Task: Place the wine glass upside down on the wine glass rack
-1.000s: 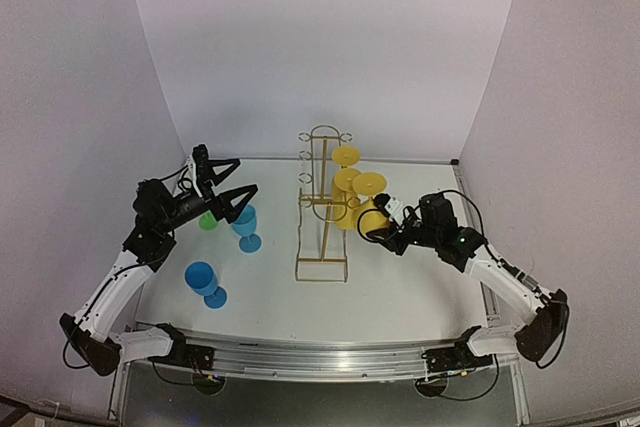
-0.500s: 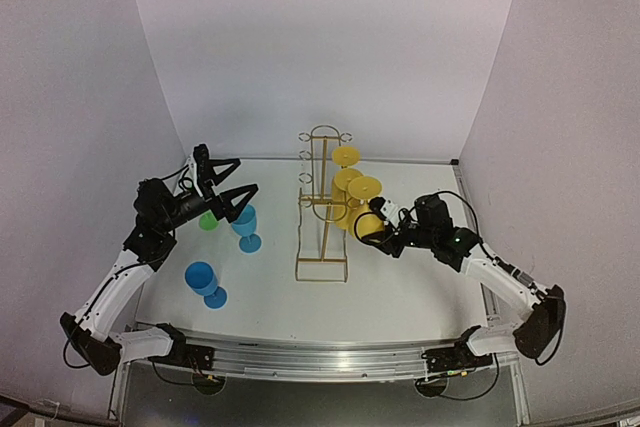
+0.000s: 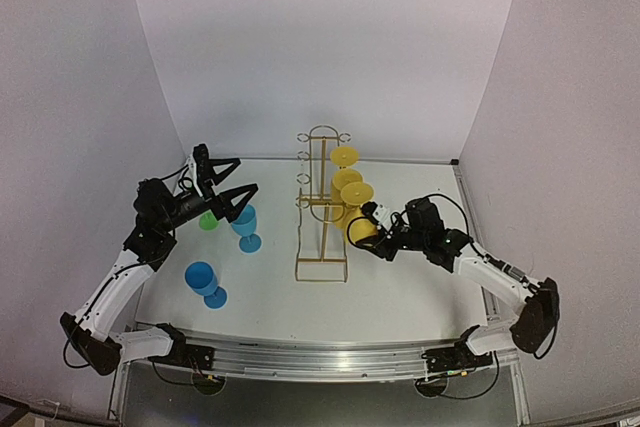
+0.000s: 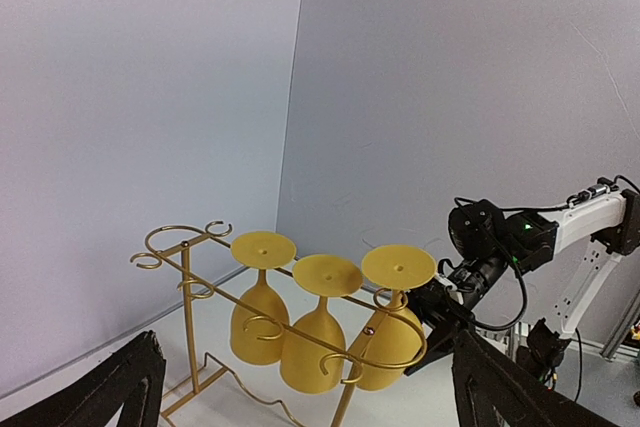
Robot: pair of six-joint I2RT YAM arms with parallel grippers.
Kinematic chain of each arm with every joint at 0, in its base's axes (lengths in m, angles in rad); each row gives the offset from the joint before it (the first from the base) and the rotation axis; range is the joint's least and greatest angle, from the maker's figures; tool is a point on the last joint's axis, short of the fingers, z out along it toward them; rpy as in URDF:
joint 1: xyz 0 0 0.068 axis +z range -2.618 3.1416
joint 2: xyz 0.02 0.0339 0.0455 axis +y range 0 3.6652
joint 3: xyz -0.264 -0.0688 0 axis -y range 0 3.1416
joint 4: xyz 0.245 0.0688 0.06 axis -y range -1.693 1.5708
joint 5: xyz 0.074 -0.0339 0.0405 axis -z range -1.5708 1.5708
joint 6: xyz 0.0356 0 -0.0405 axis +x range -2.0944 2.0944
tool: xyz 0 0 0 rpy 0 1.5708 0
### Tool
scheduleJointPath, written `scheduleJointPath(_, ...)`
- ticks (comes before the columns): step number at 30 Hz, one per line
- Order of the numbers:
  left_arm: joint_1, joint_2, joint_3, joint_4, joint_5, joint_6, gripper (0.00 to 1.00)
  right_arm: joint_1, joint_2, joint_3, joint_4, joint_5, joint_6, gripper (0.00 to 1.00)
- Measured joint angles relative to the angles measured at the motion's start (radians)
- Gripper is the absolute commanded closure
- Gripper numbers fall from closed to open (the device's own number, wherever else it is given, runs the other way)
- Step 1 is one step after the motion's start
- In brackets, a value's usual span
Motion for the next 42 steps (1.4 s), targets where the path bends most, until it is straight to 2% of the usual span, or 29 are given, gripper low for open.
scheduleJointPath(17,0.0,0.0,0.0,0.0,0.001,0.001,0.01,0.043,0.029,-0.071,0.092,0.026,0.012,0.93)
scheduleJointPath(21,0.0,0.0,0.0,0.001,0.001,0.001,0.01,0.045,0.034,-0.082,0.119,0.03,0.022,0.81)
scheduleJointPath(27,0.0,0.0,0.0,0.001,0.001,0.002,0.01,0.045,0.06,-0.083,0.158,0.035,0.035,0.55)
scheduleJointPath(37,0.0,0.0,0.0,0.0,0.001,0.003,0.01,0.045,0.086,-0.081,0.197,0.038,0.049,0.42)
scheduleJointPath(40,0.0,0.0,0.0,0.0,0.001,0.003,0.01,0.045,0.09,-0.079,0.2,0.04,0.051,0.32)
scheduleJointPath(42,0.0,0.0,0.0,0.0,0.001,0.003,0.01,0.045,0.092,-0.077,0.199,0.042,0.053,0.29)
